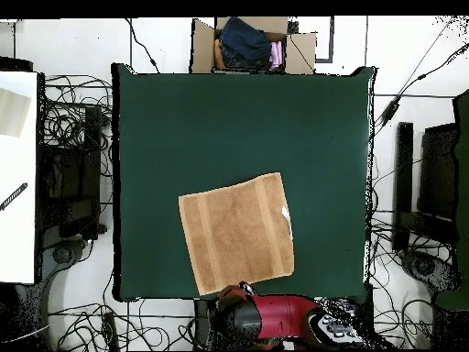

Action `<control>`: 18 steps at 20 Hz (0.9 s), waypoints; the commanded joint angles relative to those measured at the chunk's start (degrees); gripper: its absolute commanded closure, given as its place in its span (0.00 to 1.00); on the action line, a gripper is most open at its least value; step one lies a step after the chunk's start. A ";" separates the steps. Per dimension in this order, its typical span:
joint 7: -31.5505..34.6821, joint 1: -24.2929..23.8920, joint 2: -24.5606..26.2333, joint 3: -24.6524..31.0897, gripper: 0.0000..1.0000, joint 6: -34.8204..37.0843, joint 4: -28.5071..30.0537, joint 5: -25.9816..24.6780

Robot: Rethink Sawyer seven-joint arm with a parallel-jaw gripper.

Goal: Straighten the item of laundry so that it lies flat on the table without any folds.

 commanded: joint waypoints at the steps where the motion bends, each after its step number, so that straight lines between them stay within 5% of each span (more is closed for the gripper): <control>1: 15.94 3.39 4.74 1.82 0.00 -0.82 -9.83 9.09; 8: 15.30 8.51 7.35 -1.68 0.00 0.81 -16.54 15.15; 18: 14.47 5.87 7.46 -0.19 0.00 -1.70 -14.34 18.08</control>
